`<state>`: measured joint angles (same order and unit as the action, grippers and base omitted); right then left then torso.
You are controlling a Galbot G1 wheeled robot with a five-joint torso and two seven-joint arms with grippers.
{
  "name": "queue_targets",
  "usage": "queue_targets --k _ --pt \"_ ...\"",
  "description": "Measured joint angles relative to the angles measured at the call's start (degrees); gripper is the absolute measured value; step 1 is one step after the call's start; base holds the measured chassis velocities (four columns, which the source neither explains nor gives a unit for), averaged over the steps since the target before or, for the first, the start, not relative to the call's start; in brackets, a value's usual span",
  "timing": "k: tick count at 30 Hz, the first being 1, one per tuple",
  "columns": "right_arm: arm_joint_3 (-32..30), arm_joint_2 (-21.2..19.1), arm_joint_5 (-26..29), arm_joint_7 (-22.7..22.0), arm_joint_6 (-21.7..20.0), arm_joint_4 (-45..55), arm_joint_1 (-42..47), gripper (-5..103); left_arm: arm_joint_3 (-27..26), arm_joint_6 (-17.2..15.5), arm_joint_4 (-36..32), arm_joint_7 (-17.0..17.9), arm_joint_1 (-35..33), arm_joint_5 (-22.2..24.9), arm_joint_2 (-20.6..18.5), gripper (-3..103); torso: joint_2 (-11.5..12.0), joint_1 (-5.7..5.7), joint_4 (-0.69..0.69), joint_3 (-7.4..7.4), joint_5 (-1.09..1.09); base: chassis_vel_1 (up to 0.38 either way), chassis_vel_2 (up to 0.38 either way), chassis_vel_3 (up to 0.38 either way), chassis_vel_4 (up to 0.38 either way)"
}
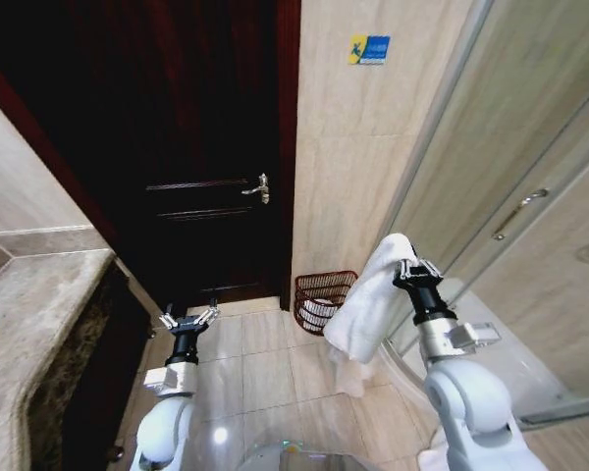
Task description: Discard the used towel into the hamper.
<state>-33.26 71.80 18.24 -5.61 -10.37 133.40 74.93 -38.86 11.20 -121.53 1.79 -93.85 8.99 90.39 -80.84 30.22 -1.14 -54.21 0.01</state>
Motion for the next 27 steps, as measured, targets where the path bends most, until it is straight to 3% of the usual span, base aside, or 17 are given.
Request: queue_targets --k 12,27 --pt "1.5 -3.2 4.7 -0.6 -3.0 -10.9 -20.9 4 -0.7 1.6 2.6 0.7 -0.8 -2.6 1.8 100 0.0 0.01 0.0 -0.01 0.0 0.0 0.0 0.0 0.0" --pt "2.8 -4.3 9.3 -0.5 -5.2 -13.3 -32.2 4 0.1 1.8 4.0 1.4 -0.1 -5.3 1.8 100 0.0 0.01 0.01 0.0 0.0 0.0 0.0 0.0 0.0"
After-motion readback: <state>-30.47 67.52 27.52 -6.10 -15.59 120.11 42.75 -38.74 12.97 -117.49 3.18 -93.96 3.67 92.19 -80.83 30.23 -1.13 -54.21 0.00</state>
